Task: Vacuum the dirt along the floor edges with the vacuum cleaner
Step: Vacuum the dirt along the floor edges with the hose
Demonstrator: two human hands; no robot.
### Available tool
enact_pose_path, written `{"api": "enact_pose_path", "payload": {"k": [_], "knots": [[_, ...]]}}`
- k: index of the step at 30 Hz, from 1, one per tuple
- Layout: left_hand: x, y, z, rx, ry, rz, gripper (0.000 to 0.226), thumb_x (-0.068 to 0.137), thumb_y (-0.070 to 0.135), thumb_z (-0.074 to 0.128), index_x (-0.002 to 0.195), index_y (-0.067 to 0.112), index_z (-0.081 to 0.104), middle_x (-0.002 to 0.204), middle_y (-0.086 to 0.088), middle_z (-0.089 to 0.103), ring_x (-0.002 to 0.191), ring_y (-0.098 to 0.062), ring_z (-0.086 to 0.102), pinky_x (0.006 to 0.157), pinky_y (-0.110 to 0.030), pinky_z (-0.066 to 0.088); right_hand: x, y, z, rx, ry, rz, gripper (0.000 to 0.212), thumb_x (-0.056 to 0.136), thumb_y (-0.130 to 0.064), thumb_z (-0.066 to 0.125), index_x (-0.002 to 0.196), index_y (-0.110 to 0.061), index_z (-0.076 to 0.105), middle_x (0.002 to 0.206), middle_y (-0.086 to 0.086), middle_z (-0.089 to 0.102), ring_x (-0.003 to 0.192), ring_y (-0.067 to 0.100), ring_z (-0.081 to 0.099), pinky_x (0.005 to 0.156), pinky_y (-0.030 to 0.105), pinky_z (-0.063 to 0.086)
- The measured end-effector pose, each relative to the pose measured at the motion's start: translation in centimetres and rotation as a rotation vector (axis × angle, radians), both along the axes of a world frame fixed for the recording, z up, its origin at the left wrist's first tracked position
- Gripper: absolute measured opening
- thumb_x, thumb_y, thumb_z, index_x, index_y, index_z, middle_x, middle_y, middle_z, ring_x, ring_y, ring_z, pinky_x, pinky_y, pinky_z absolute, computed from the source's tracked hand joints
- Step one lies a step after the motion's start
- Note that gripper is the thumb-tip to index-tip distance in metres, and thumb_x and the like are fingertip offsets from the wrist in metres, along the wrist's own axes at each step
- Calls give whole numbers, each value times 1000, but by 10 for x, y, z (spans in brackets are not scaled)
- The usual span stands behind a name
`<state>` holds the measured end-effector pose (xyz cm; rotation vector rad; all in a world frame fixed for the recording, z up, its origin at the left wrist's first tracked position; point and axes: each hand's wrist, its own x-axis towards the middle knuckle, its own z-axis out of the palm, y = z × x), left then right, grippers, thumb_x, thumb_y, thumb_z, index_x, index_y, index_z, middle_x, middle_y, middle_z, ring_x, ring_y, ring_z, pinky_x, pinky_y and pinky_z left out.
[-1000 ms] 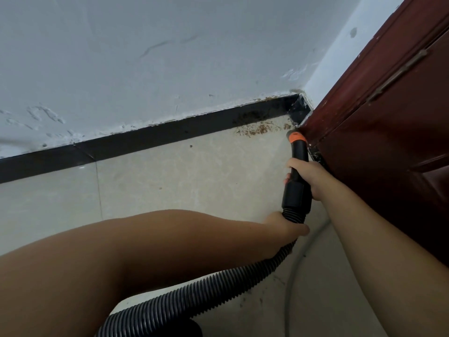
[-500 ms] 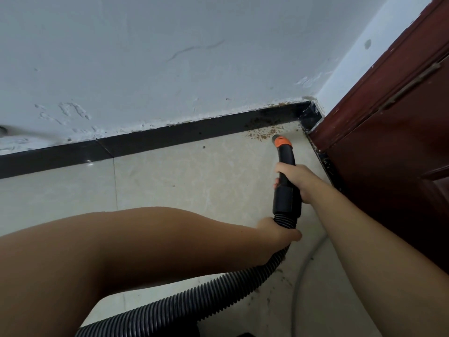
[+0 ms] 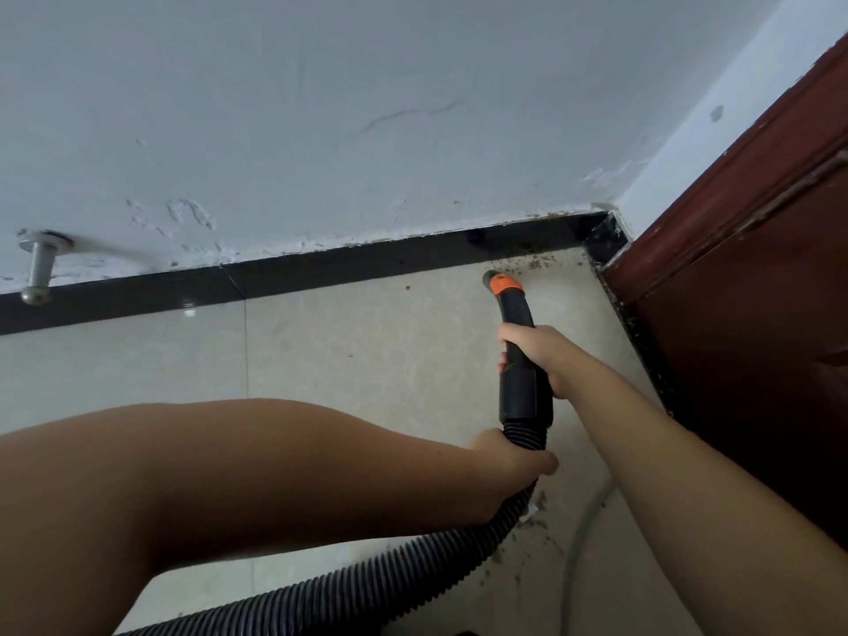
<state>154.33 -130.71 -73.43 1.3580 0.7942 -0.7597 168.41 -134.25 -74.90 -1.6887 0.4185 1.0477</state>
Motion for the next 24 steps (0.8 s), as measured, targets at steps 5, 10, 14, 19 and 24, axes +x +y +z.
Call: {"api": "enact_pose_path", "payload": {"k": [5, 10, 14, 19, 24], "knots": [[18, -21, -6, -35, 11, -45, 18, 82, 15, 65, 90, 10, 49, 71, -5, 48, 56, -18, 48, 55, -28, 48, 16, -30, -6, -38, -24, -82, 10, 85, -6, 59, 88, -4, 50, 61, 10, 54, 42, 19, 54, 44, 25, 50], [37, -46, -10, -70, 23, -89, 17, 82, 17, 66, 83, 13, 49, 74, -8, 51, 67, -25, 53, 71, -38, 54, 34, -62, -13, -84, -70, -153, 10, 86, -7, 60, 86, -4, 51, 51, 8, 55, 39, 20, 53, 43, 26, 49], [55, -53, -10, -80, 12, -108, 17, 82, 18, 66, 83, 12, 50, 78, -9, 52, 76, -26, 54, 80, -40, 53, 53, -75, -16, -108, -106, -192, 11, 87, -7, 61, 86, -4, 50, 44, 6, 55, 37, 18, 53, 43, 26, 48], [76, -48, -10, -133, 24, -76, 16, 85, 13, 65, 87, 10, 50, 72, -7, 49, 61, -21, 49, 69, -34, 49, 72, -71, -17, -130, -148, -192, 12, 85, -8, 61, 83, -4, 50, 49, 7, 55, 36, 18, 54, 45, 28, 50], [76, -42, -4, -186, 56, -34, 18, 87, 14, 64, 84, 10, 47, 72, -7, 48, 55, -19, 49, 47, -26, 44, 75, -61, -14, -159, -156, -108, 11, 85, -10, 62, 85, -5, 52, 56, 9, 58, 39, 19, 57, 49, 31, 51]]}}
